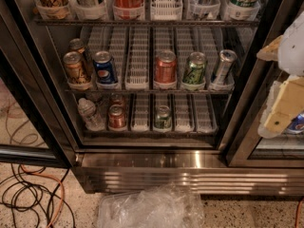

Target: Pick coke can from bottom shelf of fridge

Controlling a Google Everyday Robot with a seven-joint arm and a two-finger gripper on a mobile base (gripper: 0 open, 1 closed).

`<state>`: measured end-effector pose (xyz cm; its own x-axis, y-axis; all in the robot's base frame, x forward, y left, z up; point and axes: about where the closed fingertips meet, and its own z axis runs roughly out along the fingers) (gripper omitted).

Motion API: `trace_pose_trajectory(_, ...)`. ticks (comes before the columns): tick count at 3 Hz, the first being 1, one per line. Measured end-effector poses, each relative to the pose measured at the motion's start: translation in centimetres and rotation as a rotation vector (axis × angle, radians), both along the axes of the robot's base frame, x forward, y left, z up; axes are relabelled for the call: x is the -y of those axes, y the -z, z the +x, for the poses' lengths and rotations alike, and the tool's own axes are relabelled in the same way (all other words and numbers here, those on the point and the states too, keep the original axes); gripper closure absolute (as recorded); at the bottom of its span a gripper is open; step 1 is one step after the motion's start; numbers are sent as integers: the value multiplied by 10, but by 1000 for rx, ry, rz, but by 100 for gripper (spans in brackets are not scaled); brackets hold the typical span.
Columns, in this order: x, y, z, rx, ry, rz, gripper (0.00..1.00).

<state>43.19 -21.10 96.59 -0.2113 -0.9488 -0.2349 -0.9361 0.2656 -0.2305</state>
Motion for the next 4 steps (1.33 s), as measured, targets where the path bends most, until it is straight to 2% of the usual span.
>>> trace_pose_trajectory(1,-18,42,-17,-50,49,134,0)
trace_pose_trajectory(2,-63,100,-42,-135,106,330,0)
trace_pose_trajectory(3,-133,155,-65,-249,65,512,0)
trace_pose_trajectory(4,-159,153,-74,-288,62,584,0)
